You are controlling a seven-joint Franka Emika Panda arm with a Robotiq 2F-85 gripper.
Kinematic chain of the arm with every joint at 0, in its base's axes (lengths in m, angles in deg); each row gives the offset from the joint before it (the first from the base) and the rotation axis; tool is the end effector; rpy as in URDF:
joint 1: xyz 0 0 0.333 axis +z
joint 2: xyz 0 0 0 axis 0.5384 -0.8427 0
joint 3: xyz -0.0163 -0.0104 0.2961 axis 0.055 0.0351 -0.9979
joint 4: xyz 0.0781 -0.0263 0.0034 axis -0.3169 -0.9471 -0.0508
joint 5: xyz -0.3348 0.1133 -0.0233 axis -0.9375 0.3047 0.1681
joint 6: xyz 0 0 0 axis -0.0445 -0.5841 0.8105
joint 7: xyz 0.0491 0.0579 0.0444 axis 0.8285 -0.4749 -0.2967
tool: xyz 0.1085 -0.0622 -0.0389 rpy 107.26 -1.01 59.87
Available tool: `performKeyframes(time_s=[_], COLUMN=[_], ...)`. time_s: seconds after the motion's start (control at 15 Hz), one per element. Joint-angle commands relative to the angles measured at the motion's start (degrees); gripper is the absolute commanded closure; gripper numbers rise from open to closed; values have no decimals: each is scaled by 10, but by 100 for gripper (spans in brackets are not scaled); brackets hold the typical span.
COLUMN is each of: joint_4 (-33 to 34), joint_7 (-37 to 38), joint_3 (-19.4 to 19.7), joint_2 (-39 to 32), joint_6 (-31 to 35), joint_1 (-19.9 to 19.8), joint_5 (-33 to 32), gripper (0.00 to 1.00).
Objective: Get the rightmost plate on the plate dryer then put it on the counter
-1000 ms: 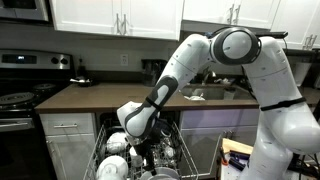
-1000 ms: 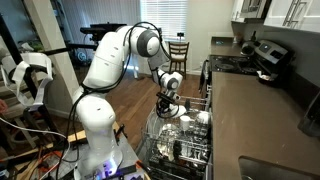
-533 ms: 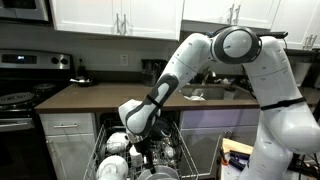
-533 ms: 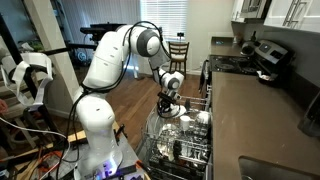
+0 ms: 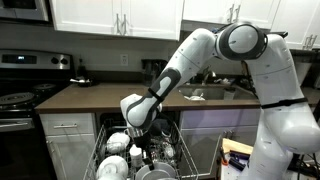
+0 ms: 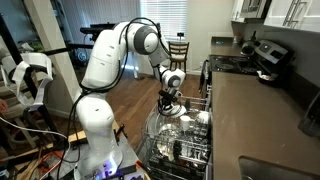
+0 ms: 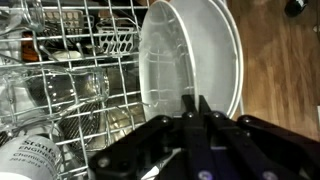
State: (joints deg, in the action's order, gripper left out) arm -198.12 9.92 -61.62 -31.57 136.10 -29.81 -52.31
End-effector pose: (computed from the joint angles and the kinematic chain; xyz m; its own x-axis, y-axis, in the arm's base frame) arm 0.4728 0.1232 0.1572 0.7844 0.5102 -0.3527 0.4295 -0.8570 -0.2847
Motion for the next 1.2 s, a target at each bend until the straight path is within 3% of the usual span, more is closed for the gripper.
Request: performKeyframes(time_s=[0.0,1.13], joint_4=[-37,-68], joint_7=[-34,-38], joint_3=[-11,-4], joint_2=[52,108], joint_6=[2,-9], joint_1=[-20,-16], joint_5=[28,31], gripper=[99,99])
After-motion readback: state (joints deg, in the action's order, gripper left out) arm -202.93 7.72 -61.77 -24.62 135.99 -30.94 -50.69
